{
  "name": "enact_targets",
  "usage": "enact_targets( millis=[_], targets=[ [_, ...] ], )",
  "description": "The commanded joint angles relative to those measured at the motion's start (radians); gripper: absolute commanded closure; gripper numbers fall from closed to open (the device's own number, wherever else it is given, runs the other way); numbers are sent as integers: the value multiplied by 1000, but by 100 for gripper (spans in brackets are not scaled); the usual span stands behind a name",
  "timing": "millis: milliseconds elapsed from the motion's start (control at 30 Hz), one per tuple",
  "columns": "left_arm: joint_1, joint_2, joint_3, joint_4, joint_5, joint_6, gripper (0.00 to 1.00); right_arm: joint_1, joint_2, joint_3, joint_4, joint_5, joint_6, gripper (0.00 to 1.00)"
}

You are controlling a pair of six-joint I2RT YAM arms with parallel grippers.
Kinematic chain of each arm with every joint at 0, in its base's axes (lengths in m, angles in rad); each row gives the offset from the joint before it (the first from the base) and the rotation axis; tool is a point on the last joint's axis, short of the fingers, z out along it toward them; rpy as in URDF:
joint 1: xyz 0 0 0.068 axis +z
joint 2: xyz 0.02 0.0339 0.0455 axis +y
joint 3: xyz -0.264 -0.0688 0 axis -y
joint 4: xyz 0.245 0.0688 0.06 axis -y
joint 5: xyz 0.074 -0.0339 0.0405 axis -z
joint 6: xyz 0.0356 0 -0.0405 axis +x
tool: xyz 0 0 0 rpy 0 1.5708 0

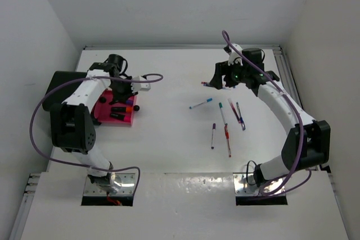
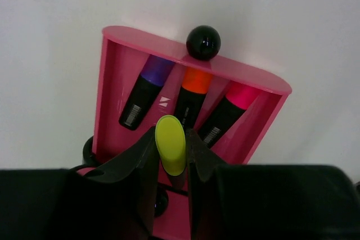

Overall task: Sort the stationery into containers
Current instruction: Place the pen in the drawer.

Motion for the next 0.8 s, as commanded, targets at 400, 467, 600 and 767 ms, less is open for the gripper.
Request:
enact_targets(
  millis=[400,467,600,767],
  targets=[
    [4,80,-43,73,-114,110,57,22,8,15,-8,-49,-14,29],
    [4,79,-23,59,-108,101,53,31,12,20,-11,-50,-13,30],
    [4,63,181,-54,76,36,51,56,41,37,15,-50,27,41],
    [91,-32,451,-57,394,-299,58,125,146,139,30,-95,142,64]
  ],
)
